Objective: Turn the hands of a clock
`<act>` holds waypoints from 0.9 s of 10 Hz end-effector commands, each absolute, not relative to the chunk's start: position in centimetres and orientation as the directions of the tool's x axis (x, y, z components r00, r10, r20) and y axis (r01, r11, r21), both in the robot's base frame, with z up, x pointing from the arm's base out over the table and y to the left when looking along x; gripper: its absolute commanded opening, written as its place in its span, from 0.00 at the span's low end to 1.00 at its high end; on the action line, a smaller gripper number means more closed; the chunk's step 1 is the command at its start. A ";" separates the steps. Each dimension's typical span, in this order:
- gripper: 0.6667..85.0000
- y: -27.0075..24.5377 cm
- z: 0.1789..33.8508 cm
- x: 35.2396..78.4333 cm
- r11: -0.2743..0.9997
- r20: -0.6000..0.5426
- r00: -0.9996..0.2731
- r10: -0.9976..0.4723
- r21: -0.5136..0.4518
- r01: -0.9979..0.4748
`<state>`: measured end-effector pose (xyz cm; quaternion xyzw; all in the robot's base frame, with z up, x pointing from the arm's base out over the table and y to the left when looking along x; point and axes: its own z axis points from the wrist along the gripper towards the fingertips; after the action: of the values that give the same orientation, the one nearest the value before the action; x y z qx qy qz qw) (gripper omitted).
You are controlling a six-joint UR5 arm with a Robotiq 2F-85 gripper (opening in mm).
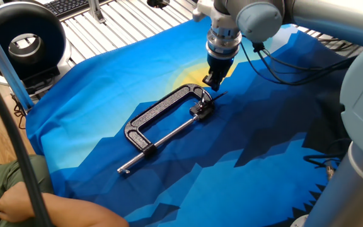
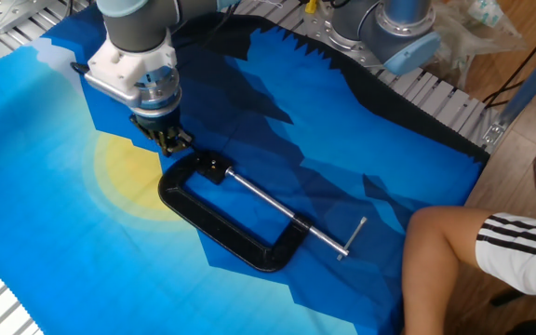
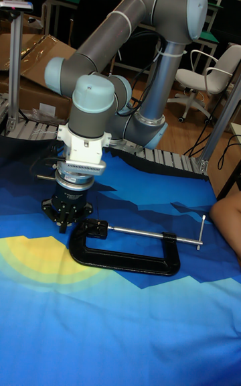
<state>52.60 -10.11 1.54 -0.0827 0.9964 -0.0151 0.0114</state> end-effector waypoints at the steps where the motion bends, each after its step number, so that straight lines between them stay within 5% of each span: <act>1: 0.01 -10.6 2.4 51.0 0.989 -0.014 -0.989 -0.146 0.003 -0.146; 9: 0.01 -10.2 2.4 50.7 0.990 -0.039 -0.990 -0.138 0.003 -0.139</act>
<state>50.31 -10.85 2.36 -0.0754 0.9971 -0.0015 0.0103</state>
